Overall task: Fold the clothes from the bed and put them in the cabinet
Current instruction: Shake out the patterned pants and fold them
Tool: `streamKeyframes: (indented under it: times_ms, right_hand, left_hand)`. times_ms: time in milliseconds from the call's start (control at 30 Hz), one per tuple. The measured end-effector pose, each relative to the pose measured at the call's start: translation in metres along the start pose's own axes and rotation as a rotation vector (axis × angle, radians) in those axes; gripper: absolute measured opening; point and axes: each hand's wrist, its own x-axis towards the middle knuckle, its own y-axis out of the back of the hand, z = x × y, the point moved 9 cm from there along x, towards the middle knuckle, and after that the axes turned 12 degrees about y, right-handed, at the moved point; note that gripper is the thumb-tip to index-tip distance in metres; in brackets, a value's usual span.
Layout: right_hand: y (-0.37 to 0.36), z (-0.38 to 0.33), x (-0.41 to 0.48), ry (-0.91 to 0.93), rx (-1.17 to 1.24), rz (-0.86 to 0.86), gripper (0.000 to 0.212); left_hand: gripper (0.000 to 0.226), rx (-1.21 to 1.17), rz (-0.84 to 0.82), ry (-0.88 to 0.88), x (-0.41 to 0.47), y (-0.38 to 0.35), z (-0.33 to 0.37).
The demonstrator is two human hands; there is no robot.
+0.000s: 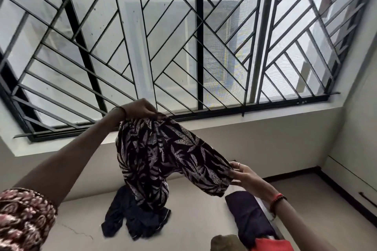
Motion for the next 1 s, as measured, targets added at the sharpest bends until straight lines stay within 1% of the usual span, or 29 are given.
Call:
streamKeyframes:
  times_ms: [100,167,200,267,300,367,400,467,500,533,600,633,700,733,767,833,900,933,1000]
  right_hand:
    - [0.018,-0.002,0.004,0.075,0.150,0.146,0.072]
    - [0.022,-0.011,0.007,0.140,0.216,0.219,0.068]
    - [0.021,-0.020,0.009,0.171,0.262,0.248,0.058]
    - [0.019,-0.037,0.012,0.228,0.327,0.317,0.031]
    - [0.019,-0.045,0.012,0.251,0.325,0.355,0.026]
    - [0.021,-0.057,0.015,0.275,0.259,0.415,0.042]
    - [0.019,-0.060,0.017,0.270,0.201,0.423,0.043]
    - [0.015,-0.058,0.019,0.240,0.032,0.413,0.031]
    - [0.014,-0.052,0.020,0.217,-0.035,0.411,0.029]
    - [0.012,-0.048,0.020,0.197,-0.072,0.412,0.027]
    - [0.008,-0.038,0.022,0.157,-0.086,0.432,0.019]
    - [0.004,-0.031,0.022,0.130,-0.045,0.439,0.016]
    - [0.001,-0.020,0.021,0.073,0.019,0.467,0.009]
    - [-0.001,-0.014,0.019,0.038,0.014,0.477,0.009]
    - [-0.001,-0.010,0.017,0.002,0.003,0.482,0.016]
    - [-0.001,0.000,0.013,-0.059,0.018,0.460,0.033]
    - [-0.003,0.006,0.005,-0.116,0.062,0.431,0.043]
    - [-0.004,0.008,0.002,-0.132,0.084,0.407,0.046]
    - [-0.010,0.011,-0.005,-0.152,0.114,0.320,0.042]
  left_hand:
    - [0.024,-0.062,0.020,0.070,0.002,-0.002,-0.018]
    - [0.044,-0.066,0.036,0.079,0.006,-0.009,-0.026]
    - [0.048,-0.060,0.046,0.084,0.009,-0.014,-0.029]
    - [0.032,-0.039,0.056,0.119,0.014,-0.027,-0.035]
    - [0.025,-0.040,0.061,0.139,0.017,-0.033,-0.040]
    - [0.023,-0.080,0.089,0.168,0.021,-0.043,-0.045]
    - [0.025,-0.098,0.113,0.172,0.022,-0.047,-0.046]
    - [0.025,-0.158,0.131,0.207,0.025,-0.061,-0.051]
    - [0.024,-0.203,0.128,0.224,0.024,-0.069,-0.053]
    - [0.020,-0.250,0.101,0.228,0.022,-0.080,-0.053]
    - [0.009,-0.351,-0.024,0.248,0.017,-0.108,-0.055]
    - [0.010,-0.412,-0.095,0.267,0.012,-0.123,-0.056]
    - [0.019,-0.510,-0.198,0.305,0.000,-0.148,-0.049]
    - [0.023,-0.539,-0.234,0.312,-0.005,-0.161,-0.044]
    - [0.028,-0.566,-0.254,0.315,-0.007,-0.172,-0.039]
    - [0.040,-0.609,-0.235,0.336,-0.014,-0.187,-0.029]
    - [0.043,-0.701,-0.228,0.383,-0.018,-0.204,-0.033]
    - [0.037,-0.745,-0.245,0.408,-0.019,-0.212,-0.036]
    - [0.013,-0.781,-0.285,0.435,-0.020,-0.229,-0.042]
